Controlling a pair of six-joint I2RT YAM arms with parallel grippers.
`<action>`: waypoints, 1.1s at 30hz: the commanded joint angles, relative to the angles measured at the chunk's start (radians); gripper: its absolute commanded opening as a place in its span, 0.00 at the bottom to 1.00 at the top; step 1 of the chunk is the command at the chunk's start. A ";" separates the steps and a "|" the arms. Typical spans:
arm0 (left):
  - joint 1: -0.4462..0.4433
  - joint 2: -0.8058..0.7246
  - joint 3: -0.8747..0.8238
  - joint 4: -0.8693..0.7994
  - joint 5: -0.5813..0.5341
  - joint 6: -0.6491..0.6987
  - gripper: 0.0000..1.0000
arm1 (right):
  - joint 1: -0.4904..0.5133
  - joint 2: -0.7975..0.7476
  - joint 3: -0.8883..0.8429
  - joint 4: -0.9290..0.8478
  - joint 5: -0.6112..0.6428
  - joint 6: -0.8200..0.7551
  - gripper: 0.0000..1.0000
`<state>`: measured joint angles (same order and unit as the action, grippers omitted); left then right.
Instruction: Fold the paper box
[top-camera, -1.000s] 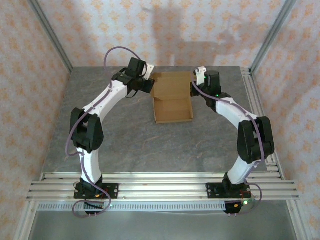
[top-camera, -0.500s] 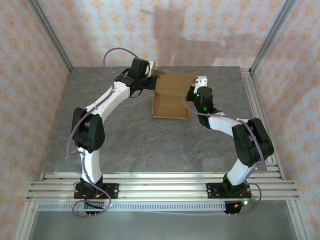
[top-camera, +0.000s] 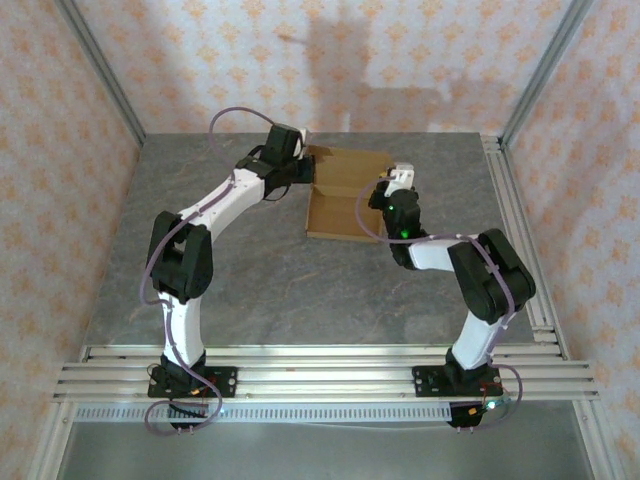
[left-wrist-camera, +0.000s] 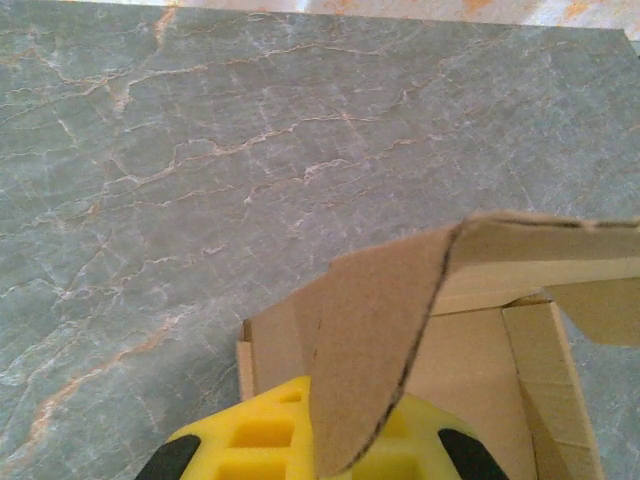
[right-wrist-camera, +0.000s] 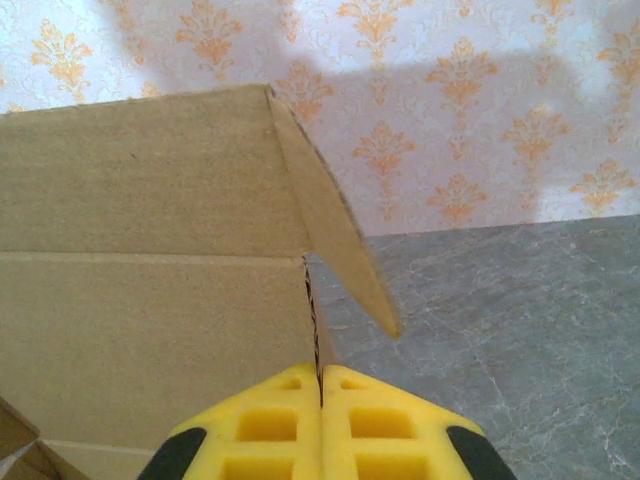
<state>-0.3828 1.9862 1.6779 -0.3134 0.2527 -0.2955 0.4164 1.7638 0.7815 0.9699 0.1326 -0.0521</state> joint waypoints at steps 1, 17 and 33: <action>-0.023 0.011 -0.023 0.070 0.007 -0.040 0.00 | 0.016 0.017 -0.021 0.134 -0.011 0.034 0.00; -0.088 -0.138 -0.280 0.292 -0.100 -0.032 0.00 | 0.034 0.059 -0.103 0.298 -0.001 0.029 0.00; -0.144 -0.187 -0.441 0.377 -0.163 -0.065 0.00 | 0.035 0.042 -0.192 0.356 -0.019 0.052 0.04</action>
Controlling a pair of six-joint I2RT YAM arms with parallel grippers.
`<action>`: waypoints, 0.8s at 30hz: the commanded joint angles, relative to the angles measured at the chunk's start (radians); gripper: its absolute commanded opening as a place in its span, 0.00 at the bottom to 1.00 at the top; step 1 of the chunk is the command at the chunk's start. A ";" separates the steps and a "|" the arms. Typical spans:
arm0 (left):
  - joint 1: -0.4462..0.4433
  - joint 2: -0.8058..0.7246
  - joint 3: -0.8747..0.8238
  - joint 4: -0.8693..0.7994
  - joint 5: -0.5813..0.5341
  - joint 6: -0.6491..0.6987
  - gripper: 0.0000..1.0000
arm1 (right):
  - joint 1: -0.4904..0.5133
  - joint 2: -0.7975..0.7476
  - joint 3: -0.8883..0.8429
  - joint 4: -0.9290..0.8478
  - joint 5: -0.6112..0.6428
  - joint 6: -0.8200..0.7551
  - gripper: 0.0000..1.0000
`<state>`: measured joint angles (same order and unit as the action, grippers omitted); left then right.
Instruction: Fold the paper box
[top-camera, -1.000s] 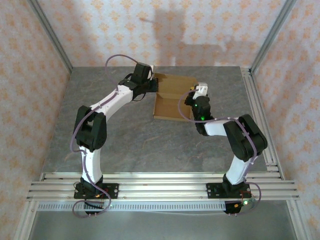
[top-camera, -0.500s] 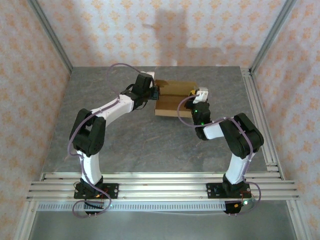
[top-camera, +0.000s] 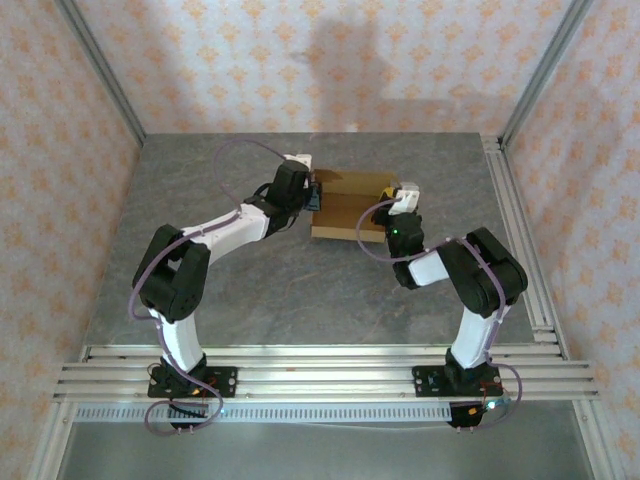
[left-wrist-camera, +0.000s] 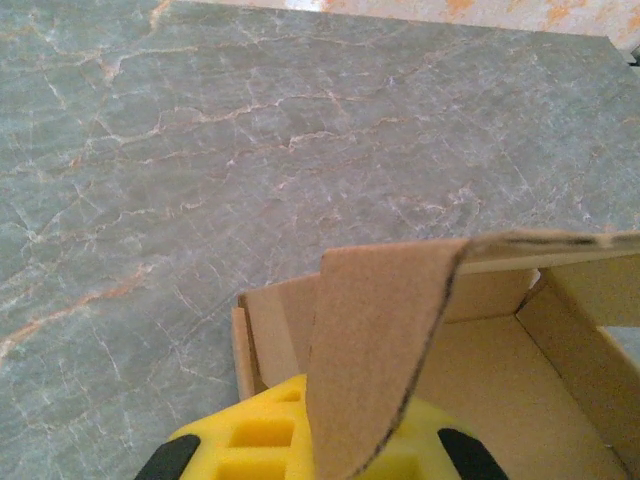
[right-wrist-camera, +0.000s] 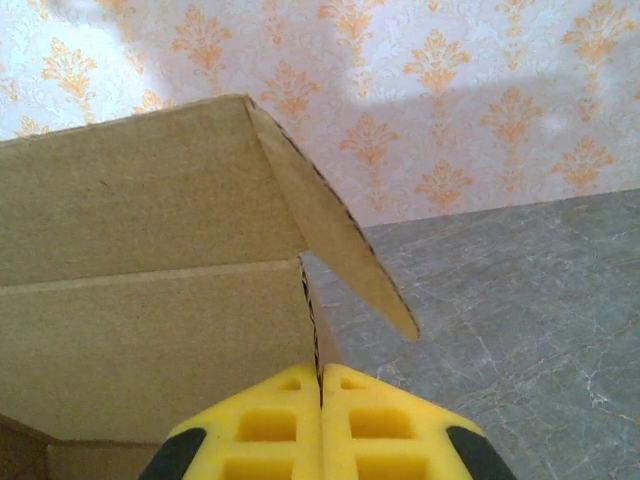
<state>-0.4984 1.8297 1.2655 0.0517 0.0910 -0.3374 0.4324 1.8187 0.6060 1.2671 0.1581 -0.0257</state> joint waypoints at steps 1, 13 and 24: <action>-0.032 -0.034 -0.032 0.010 -0.008 -0.023 0.00 | 0.019 -0.014 -0.021 0.063 -0.046 0.028 0.05; -0.064 -0.077 -0.147 0.053 -0.081 -0.039 0.00 | 0.019 -0.021 -0.079 0.124 -0.046 0.029 0.15; -0.081 -0.088 -0.179 0.036 -0.126 -0.026 0.00 | 0.019 -0.057 -0.123 0.139 -0.049 0.014 0.46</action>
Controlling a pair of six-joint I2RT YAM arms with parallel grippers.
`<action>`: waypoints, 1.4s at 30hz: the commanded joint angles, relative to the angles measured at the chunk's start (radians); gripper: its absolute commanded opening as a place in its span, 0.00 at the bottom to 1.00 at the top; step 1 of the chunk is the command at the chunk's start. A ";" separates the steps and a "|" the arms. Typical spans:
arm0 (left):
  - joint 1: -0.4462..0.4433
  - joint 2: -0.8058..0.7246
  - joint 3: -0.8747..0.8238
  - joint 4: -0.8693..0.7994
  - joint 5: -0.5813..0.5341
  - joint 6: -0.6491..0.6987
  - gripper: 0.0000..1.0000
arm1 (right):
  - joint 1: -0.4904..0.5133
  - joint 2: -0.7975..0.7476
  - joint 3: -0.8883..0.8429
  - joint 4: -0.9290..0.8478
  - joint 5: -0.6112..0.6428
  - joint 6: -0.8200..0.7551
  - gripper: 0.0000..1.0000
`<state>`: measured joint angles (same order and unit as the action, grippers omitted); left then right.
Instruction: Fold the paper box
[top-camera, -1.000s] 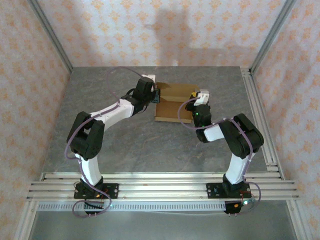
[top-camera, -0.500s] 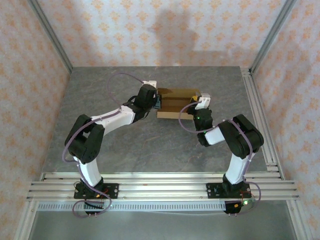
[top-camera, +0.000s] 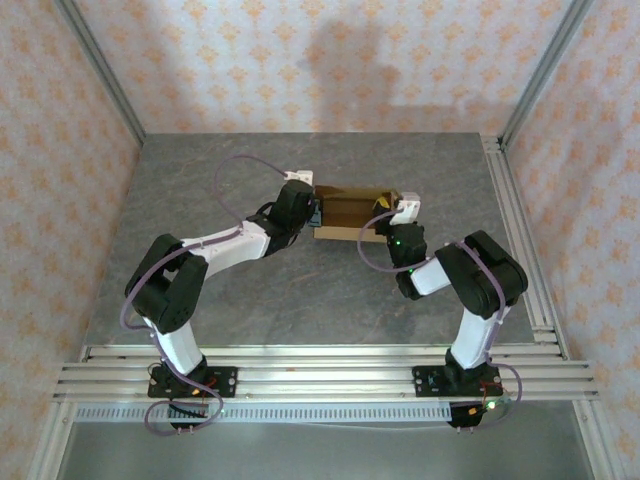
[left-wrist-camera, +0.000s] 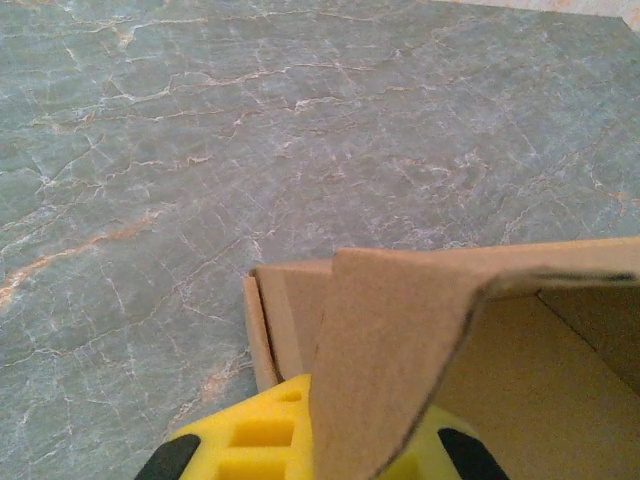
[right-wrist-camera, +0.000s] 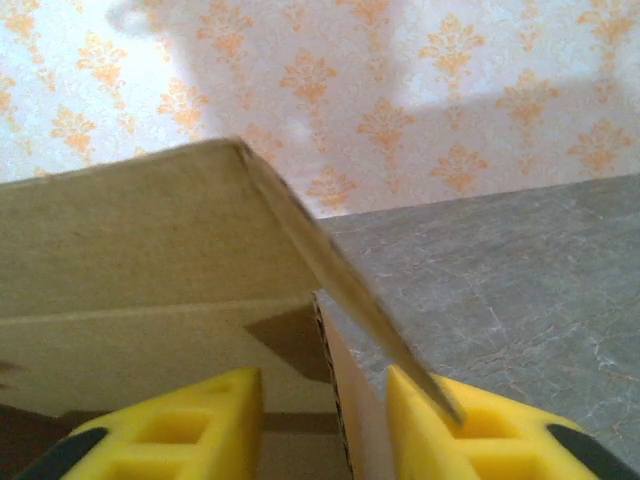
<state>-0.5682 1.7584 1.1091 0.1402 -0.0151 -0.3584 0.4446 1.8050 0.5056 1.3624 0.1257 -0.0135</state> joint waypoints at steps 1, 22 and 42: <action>-0.012 -0.016 -0.023 -0.054 -0.026 -0.004 0.00 | 0.007 -0.054 -0.031 0.043 -0.015 -0.002 0.51; -0.016 -0.021 -0.023 -0.050 -0.043 -0.004 0.00 | 0.000 -0.616 -0.159 -0.393 -0.125 -0.032 0.87; -0.087 -0.128 -0.233 0.149 -0.124 0.035 0.00 | -0.067 -0.373 0.532 -1.394 -0.145 0.179 0.82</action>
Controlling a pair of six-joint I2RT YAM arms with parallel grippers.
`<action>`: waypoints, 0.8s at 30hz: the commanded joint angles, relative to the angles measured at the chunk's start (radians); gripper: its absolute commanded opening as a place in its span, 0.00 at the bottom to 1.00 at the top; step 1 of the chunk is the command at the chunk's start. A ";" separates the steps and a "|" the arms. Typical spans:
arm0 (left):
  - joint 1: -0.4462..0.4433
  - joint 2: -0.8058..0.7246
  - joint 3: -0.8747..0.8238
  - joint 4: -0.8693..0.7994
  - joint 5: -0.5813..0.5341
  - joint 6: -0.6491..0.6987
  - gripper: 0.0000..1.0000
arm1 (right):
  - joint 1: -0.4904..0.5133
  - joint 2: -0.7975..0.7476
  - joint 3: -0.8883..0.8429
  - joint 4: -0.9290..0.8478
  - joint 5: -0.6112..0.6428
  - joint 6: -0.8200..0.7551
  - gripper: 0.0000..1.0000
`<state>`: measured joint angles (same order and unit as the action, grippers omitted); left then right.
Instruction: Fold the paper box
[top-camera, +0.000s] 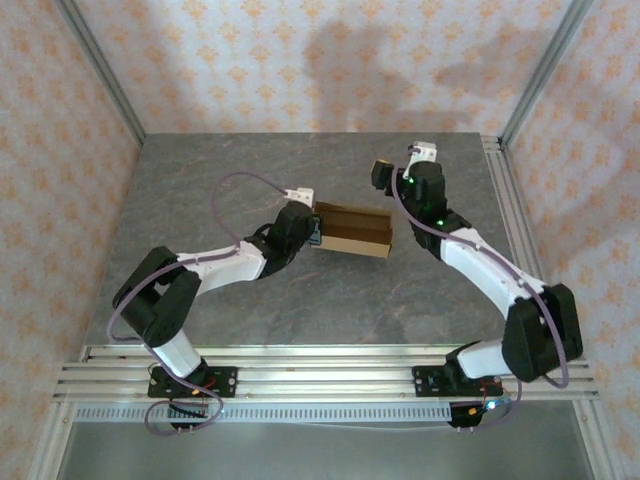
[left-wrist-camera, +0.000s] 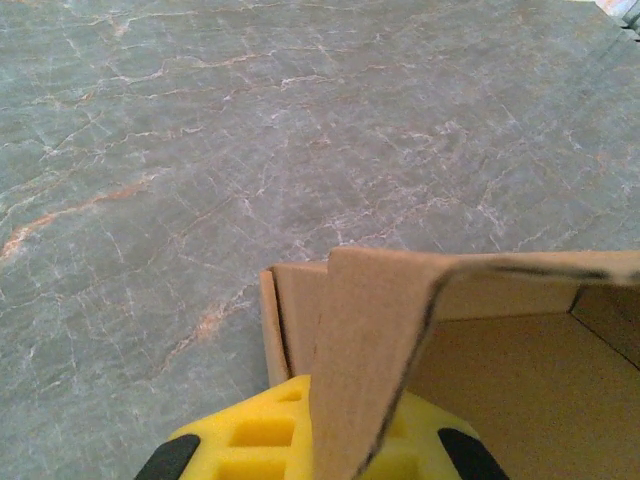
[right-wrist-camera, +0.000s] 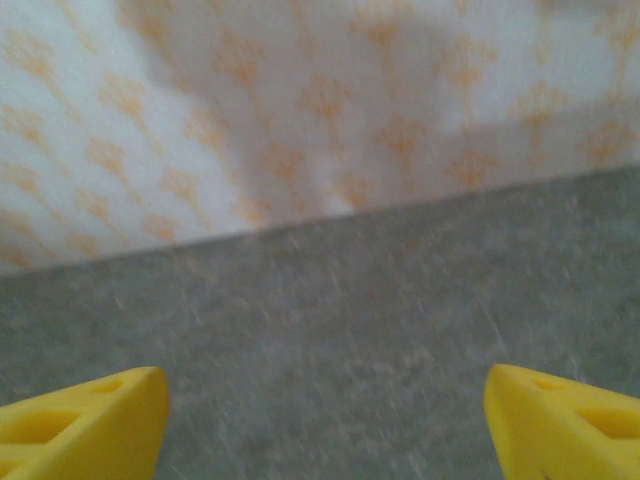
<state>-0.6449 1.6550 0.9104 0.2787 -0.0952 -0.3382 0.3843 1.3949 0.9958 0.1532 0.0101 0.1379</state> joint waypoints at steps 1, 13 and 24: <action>-0.013 -0.031 -0.042 0.013 -0.049 0.015 0.00 | -0.006 0.047 0.045 -0.197 -0.037 0.030 0.82; -0.044 -0.067 -0.089 0.031 -0.066 0.064 0.07 | -0.008 0.102 0.004 -0.299 -0.150 0.046 0.83; -0.097 -0.138 -0.155 0.019 -0.138 0.052 0.23 | 0.005 0.104 -0.078 -0.215 -0.259 0.053 0.84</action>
<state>-0.7250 1.5669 0.7753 0.3061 -0.1814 -0.2867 0.3809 1.4918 0.9325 -0.0948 -0.2157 0.1875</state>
